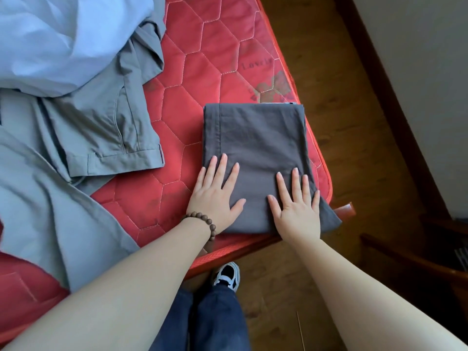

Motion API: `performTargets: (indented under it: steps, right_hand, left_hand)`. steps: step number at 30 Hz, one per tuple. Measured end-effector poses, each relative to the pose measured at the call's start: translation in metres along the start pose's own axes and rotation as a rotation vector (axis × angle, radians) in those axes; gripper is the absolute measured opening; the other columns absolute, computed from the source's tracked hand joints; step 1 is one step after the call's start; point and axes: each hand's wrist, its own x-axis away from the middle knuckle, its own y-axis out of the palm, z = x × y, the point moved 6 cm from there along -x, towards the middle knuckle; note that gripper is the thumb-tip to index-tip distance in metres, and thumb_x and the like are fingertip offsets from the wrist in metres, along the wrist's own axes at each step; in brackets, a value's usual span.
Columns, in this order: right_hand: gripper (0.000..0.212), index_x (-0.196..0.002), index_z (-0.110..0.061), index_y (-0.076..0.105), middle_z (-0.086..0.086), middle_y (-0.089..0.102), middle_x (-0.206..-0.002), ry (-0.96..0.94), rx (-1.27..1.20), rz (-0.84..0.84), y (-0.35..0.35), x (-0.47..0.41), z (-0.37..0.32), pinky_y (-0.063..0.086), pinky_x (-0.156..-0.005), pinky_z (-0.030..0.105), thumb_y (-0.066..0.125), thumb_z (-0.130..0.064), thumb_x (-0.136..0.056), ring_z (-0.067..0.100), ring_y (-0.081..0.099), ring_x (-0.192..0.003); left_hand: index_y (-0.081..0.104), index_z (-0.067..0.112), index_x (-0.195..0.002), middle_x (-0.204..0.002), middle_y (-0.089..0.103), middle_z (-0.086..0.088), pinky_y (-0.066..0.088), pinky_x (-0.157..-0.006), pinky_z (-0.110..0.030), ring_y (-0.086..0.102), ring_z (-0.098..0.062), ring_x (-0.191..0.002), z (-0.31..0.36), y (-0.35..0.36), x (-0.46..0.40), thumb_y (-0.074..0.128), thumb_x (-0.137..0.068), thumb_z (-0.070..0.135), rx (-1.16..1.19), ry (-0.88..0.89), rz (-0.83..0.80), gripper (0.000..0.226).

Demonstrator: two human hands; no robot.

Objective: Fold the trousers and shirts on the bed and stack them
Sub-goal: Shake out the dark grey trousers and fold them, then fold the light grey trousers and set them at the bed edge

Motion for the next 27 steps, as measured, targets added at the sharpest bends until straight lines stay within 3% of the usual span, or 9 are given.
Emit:
performTargets:
  steps: [5,13,17,22,27]
  right_hand:
    - [0.057,-0.152,-0.034,0.013,0.001,0.002,-0.162,-0.012,-0.111,-0.049,-0.035,0.009,-0.025,0.005,-0.118,0.049,0.03,-0.048,-0.1,0.024,0.001,-0.149]
    - [0.052,-0.147,-0.02,0.036,0.01,0.025,-0.157,-0.157,-0.321,-0.042,-0.095,0.06,-0.112,0.022,-0.115,0.041,0.049,-0.031,-0.098,0.027,0.024,-0.143]
    - [0.05,-0.145,-0.017,0.04,0.012,0.029,-0.154,-0.231,-0.306,-0.06,-0.107,0.077,-0.166,0.027,-0.112,0.039,0.051,-0.027,-0.097,0.029,0.03,-0.139]
    - [0.051,-0.142,-0.02,0.042,0.01,0.03,-0.153,-0.244,-0.274,-0.08,-0.097,0.088,-0.238,0.033,-0.108,0.043,0.05,-0.021,-0.092,0.029,0.03,-0.138]
    - [0.057,-0.146,-0.024,0.034,0.009,0.019,-0.157,-0.293,-0.114,-0.108,-0.073,0.087,-0.3,0.021,-0.115,0.043,0.05,-0.03,-0.092,0.027,0.017,-0.144]
  left_hand:
    - [0.004,0.02,-0.154,-0.162,0.007,-0.004,0.009,-0.119,-0.039,0.005,-0.019,-0.149,-0.016,-0.041,0.019,0.04,-0.094,0.05,0.129,-0.05,-0.013,0.076]
    - [0.019,0.019,-0.152,-0.156,0.027,-0.007,0.017,-0.117,-0.043,0.02,-0.023,-0.145,-0.114,-0.124,0.117,0.043,-0.095,0.046,0.174,-0.337,0.104,0.068]
    - [0.021,0.018,-0.152,-0.155,0.029,-0.008,0.018,-0.117,-0.041,0.02,-0.024,-0.145,-0.168,-0.144,0.164,0.046,-0.093,0.046,0.189,-0.458,0.126,0.069]
    - [0.029,0.013,-0.149,-0.151,0.035,-0.012,0.021,-0.115,-0.041,0.025,-0.027,-0.143,-0.228,-0.143,0.199,0.053,-0.091,0.043,0.204,-0.49,0.2,0.07]
    - [0.028,0.015,-0.149,-0.152,0.033,-0.01,0.021,-0.116,-0.043,0.021,-0.026,-0.144,-0.266,-0.112,0.206,0.05,-0.089,0.046,0.224,-0.456,0.143,0.071]
